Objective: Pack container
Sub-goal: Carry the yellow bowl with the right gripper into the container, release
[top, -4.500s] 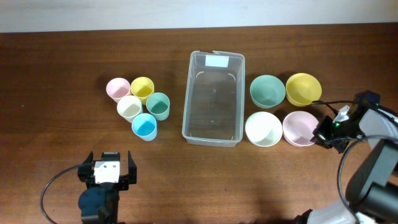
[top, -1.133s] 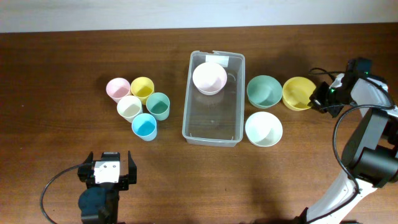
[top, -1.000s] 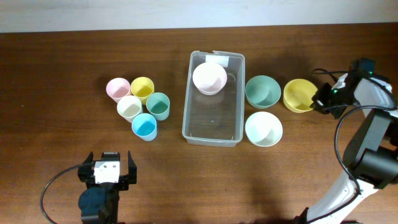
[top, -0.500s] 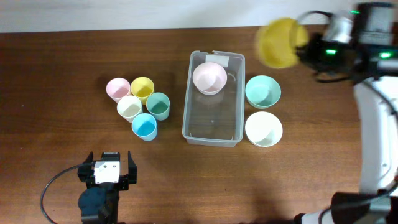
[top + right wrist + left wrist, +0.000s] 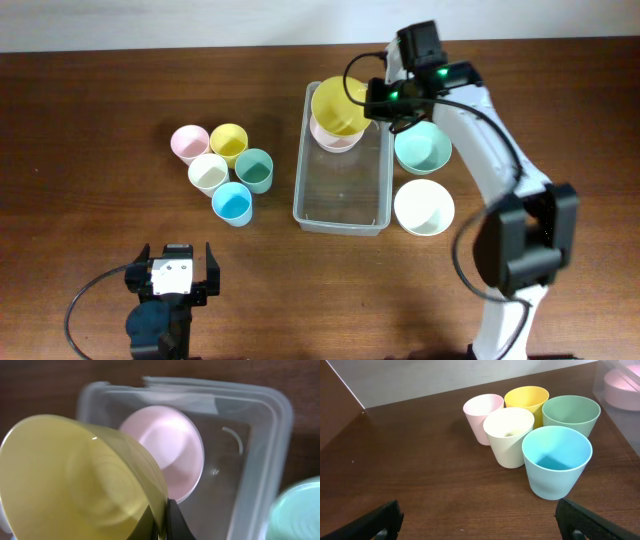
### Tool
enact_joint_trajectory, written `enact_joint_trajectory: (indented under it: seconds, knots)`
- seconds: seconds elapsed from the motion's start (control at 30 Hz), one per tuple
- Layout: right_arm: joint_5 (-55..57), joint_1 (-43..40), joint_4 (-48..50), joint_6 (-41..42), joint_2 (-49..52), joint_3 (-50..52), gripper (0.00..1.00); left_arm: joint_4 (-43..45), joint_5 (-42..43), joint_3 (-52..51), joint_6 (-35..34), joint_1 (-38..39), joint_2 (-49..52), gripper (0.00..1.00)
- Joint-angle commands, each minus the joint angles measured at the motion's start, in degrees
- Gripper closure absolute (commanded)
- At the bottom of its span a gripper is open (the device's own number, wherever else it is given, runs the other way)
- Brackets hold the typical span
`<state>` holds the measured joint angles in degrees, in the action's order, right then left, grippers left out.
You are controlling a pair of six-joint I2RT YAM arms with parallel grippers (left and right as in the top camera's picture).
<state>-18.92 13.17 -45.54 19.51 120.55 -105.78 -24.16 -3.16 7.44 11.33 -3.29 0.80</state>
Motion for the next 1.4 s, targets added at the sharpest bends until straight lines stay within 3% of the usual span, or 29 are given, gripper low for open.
enact_joint_trajectory:
  seconds: [0.0, 0.17, 0.2, 0.23, 0.27, 0.3, 0.5, 0.63, 0.77, 0.97, 1.37]
  knots:
    - [-1.2, -0.04, 2.45, 0.46, 3.28, 0.44, 0.96, 0.17, 0.83, -0.35, -0.52, 0.31, -0.5, 0.0]
    - [-2.27, -0.02, 4.7, 0.46, 5.55, 0.44, 0.96, 0.15, 0.83, -0.35, -0.52, 0.31, -0.5, 0.0]
    - [-2.29, -0.02, 4.7, 0.46, 5.62, 0.44, 0.87, 0.17, 0.83, -0.35, -0.52, 0.31, -0.5, 0.0]
    - [-2.36, 0.0, 4.68, 0.46, 5.62, 0.44, 0.68, 0.17, 0.83, -0.35, -0.52, 0.31, -0.5, 0.0]
    - [-3.28, -0.02, 4.68, 0.44, 5.49, 0.42, 0.44, 0.17, 0.83, -0.35, -0.52, 0.31, -0.5, 0.0]
    - [-4.81, -0.07, 4.55, 0.22, 5.09, 0.35, 0.36, 0.17, 0.83, -0.35, -0.52, 0.31, -0.5, 0.0]
    - [-9.99, -2.58, 1.49, -2.8, -0.35, 0.0, 0.35, 0.15, 0.83, -0.35, -0.52, 0.31, -0.5, 0.0]
    - [-9.14, -7.23, -4.7, -2.58, -7.17, 0.0, 0.39, 0.17, 0.83, -0.35, -0.52, 0.31, -0.5, 0.0]
    - [-2.8, -12.81, -13.22, -2.58, -11.89, 0.0, 0.41, 0.17, 0.83, -0.35, -0.52, 0.31, -0.5, 0.0]
    - [8.48, -16.94, -22.27, -2.67, -10.49, 0.9, 0.39, 0.17, 0.81, -0.35, -0.52, 0.31, -0.5, 0.0]
    - [11.91, -17.44, -8.31, -0.68, -2.73, 15.32, 0.38, 0.15, 0.83, -0.35, -0.52, 0.31, -0.5, 0.0]
